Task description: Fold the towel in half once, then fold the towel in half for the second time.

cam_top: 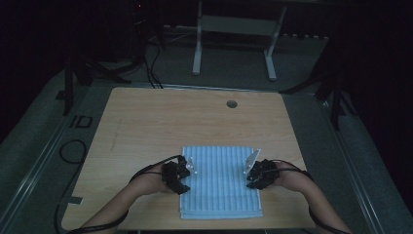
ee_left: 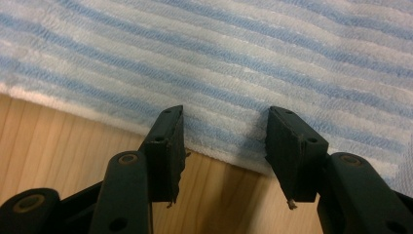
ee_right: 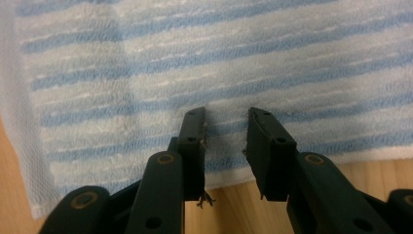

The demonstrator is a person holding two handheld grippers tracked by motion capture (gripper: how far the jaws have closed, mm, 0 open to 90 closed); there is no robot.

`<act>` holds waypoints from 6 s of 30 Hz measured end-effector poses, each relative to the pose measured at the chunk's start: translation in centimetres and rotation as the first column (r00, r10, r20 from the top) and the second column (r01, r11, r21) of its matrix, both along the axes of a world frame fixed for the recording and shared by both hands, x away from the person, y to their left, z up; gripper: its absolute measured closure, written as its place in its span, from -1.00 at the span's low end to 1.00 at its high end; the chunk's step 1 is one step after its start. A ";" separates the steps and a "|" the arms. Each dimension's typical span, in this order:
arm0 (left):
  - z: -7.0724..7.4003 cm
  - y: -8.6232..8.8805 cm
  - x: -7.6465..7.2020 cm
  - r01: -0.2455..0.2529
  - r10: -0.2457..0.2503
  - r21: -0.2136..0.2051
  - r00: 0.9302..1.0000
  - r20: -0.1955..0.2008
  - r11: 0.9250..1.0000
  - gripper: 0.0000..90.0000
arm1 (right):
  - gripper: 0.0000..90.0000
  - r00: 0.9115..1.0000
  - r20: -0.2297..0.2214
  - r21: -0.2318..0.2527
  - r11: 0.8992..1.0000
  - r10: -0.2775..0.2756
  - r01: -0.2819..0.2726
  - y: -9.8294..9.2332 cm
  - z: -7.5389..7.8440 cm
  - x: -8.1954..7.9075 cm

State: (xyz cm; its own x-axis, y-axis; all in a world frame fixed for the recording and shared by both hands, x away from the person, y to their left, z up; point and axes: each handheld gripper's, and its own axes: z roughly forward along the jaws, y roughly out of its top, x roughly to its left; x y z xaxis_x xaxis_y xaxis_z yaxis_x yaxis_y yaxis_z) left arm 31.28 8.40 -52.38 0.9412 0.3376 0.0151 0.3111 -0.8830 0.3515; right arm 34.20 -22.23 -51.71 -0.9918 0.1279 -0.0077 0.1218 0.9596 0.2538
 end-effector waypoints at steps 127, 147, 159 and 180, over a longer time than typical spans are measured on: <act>1.5 0.0 0.0 0.022 -0.024 0.055 0.999 0.038 0.998 0.45 | 0.73 0.995 0.081 0.009 0.998 -0.056 0.056 1.9 1.5 -1.2; 0.9 0.9 6.0 -0.060 0.060 0.046 0.998 0.009 0.997 0.43 | 0.72 0.988 0.004 0.049 0.987 -0.154 0.153 2.4 0.3 6.0; 0.9 1.0 7.5 -0.055 0.056 0.072 0.998 -0.009 0.996 0.42 | 0.71 0.989 -0.031 -0.008 0.989 -0.146 0.145 3.4 0.5 7.7; 1.5 1.6 5.7 -0.271 0.296 -0.246 0.953 0.067 0.931 -0.92 | -0.68 0.963 0.033 0.371 0.898 -0.269 0.238 1.9 1.5 5.3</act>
State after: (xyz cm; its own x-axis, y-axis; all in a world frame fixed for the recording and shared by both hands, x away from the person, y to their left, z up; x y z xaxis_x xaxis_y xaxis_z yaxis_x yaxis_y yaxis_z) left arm 37.00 10.02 -50.89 0.8033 0.5956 -0.0050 0.4885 -0.6540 0.5776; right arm 39.47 -20.37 -50.24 -0.9233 0.3841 0.0076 0.3127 0.7399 0.5956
